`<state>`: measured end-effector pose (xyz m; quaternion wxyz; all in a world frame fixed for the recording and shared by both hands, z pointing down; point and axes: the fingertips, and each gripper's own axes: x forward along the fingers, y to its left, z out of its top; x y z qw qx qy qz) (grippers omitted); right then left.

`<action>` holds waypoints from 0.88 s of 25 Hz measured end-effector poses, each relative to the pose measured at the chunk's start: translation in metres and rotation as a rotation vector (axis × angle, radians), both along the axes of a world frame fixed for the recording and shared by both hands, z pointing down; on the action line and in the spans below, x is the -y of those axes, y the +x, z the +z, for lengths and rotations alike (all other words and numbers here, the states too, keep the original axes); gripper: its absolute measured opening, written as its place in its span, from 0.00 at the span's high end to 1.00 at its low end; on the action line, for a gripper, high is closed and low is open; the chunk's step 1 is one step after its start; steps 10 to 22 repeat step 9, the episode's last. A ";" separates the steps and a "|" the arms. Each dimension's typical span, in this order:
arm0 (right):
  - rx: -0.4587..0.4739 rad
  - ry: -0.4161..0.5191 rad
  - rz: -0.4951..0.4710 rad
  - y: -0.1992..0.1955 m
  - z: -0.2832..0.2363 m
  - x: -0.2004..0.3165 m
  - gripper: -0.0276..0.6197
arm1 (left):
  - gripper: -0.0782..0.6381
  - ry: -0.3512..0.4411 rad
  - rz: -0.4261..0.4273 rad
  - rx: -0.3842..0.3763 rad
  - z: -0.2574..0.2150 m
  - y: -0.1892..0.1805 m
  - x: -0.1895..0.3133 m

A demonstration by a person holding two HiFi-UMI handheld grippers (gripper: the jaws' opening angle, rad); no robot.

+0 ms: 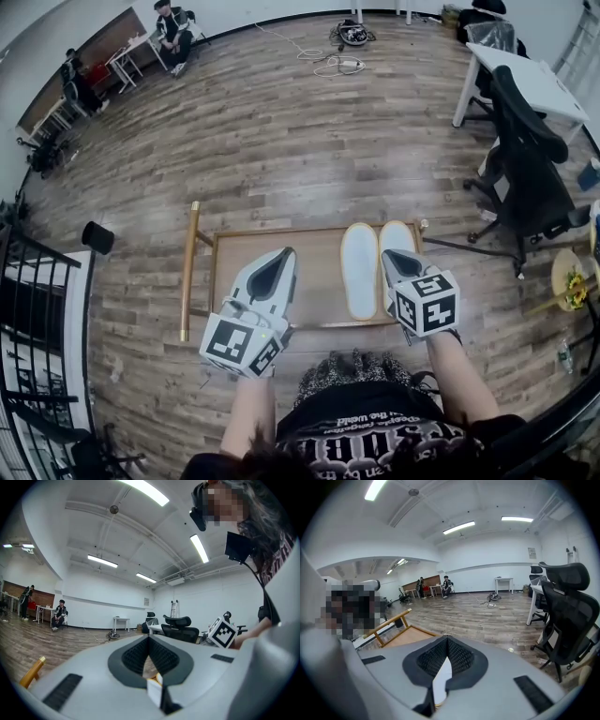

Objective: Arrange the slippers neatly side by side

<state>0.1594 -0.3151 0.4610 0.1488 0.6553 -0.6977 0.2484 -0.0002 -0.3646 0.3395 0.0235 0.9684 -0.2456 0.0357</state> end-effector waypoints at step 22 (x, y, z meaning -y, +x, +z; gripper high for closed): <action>0.011 0.006 0.005 0.000 -0.001 -0.001 0.95 | 0.90 -0.002 -0.007 0.002 0.001 -0.004 0.001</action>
